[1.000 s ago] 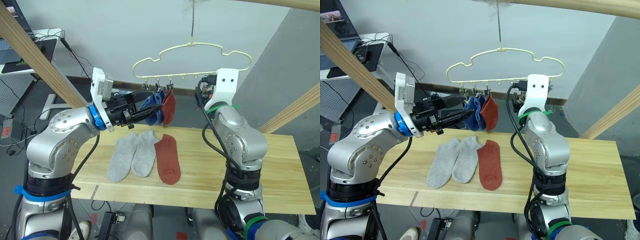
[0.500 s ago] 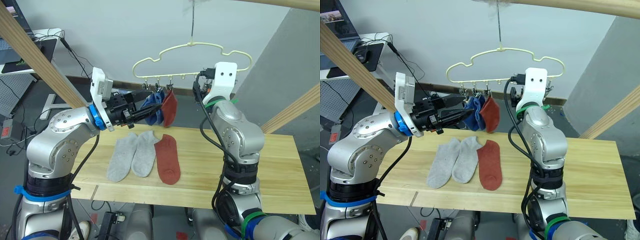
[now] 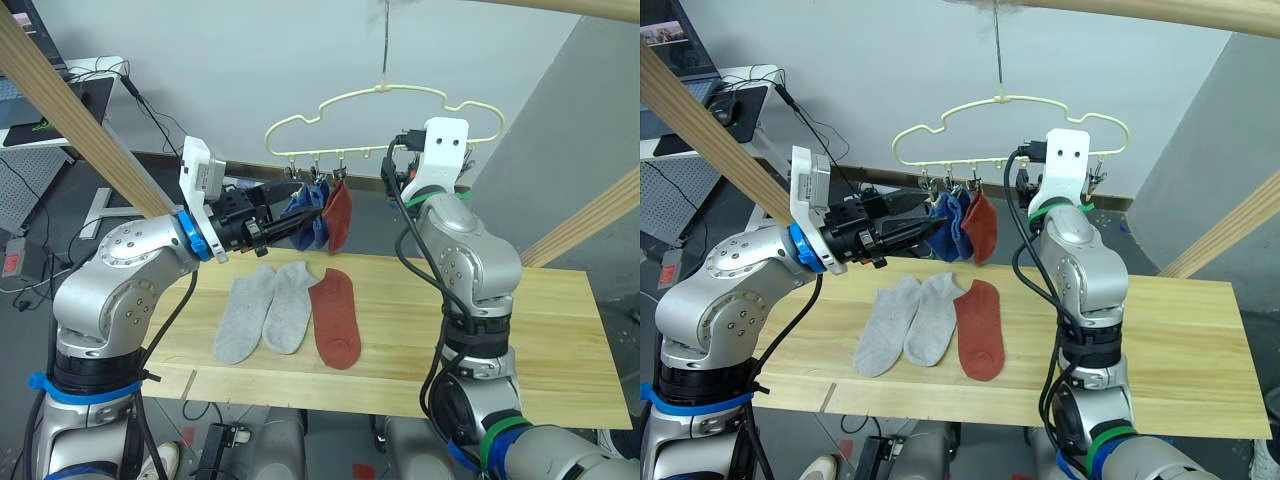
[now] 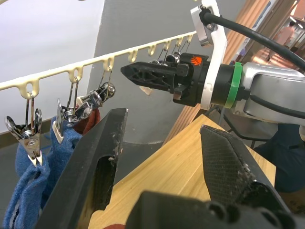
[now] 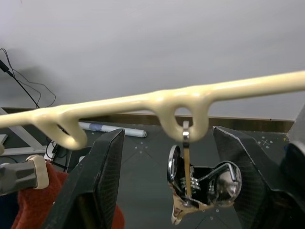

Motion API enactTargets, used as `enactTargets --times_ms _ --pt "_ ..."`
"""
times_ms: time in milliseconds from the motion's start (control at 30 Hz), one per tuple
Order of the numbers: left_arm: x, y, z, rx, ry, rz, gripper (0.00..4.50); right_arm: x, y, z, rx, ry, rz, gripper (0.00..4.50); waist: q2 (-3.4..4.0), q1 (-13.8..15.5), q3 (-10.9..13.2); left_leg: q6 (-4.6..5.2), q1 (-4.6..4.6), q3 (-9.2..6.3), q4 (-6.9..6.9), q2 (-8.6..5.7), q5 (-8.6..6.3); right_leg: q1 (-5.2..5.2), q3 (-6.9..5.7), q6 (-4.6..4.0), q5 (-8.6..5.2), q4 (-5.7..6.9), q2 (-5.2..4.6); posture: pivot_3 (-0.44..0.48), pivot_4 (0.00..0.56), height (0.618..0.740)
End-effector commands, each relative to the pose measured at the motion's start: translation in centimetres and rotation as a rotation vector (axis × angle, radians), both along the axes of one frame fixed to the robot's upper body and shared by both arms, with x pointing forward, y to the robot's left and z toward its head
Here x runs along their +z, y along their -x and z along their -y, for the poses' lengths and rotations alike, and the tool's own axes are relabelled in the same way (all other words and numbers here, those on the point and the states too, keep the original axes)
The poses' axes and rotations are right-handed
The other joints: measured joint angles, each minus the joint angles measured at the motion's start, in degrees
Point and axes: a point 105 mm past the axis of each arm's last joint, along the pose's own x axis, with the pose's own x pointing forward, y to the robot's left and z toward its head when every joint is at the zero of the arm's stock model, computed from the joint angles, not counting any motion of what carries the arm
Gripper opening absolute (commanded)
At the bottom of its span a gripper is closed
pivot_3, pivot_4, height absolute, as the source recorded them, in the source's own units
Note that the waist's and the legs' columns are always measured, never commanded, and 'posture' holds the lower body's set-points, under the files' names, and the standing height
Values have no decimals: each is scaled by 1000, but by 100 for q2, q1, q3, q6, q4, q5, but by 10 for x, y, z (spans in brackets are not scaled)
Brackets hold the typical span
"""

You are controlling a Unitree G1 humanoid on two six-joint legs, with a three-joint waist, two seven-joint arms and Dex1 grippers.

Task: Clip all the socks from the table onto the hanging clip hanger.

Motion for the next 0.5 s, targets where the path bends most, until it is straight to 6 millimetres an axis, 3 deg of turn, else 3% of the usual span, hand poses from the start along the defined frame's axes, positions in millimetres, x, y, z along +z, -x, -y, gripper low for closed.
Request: enactTargets --times_ms 33,333,500 --pt "10 6 0 -2 8 60 2781 19 4 -6 28 -25 72 3074 0 0 0 0 0 0 0 0 0 0 0 0 0 0 0 124 317 740" --pt "10 6 -1 7 9 64 2781 19 4 -13 54 -35 62 3074 0 1 0 0 0 0 -1 0 0 -1 0 -1 0 0 0 130 314 740" --pt "9 6 -1 8 10 64 2781 17 5 -7 34 -8 63 3074 0 2 0 0 0 0 -1 0 0 -1 0 -1 0 0 0 120 314 740"
